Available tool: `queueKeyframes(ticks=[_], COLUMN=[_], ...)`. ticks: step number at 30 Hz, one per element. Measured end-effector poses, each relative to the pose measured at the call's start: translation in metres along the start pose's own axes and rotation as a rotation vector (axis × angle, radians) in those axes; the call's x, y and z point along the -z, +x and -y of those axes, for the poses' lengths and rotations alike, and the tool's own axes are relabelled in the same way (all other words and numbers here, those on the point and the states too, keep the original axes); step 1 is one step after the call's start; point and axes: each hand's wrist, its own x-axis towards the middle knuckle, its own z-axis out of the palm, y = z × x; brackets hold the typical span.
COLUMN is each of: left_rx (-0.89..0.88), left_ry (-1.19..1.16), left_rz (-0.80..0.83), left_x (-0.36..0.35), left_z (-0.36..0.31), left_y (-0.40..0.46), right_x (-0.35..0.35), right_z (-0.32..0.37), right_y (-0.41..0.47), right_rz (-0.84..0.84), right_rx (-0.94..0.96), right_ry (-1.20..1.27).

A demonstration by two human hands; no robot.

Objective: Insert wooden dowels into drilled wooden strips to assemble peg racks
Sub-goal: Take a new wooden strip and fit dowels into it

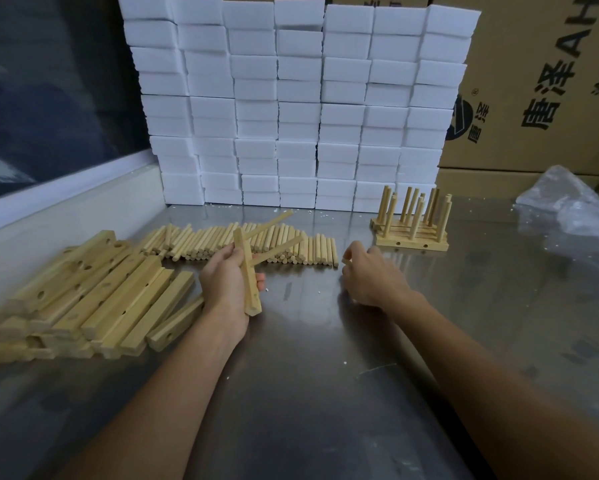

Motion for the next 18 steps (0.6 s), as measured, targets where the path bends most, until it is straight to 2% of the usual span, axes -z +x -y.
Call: queueKeyframes(ticks=[5,9,18], left_rx=[-0.003,-0.009,-0.015], left_ry=[0.005,0.007,0.011], left_rz=[0.007,0.006,0.023], left_x=[0.001,0.001,0.000], left_z=[0.001,0.001,-0.001], left_y=[0.001,0.001,-0.002], right_x=[-0.007,-0.008,0.006], right_z=[0.003,0.007,0.024], right_y=[-0.005,-0.008,-0.029], right_rz=[-0.138,-0.247,-0.374], right_rx=[0.021,0.050,0.138], right_ry=[0.039,0.185,0.548])
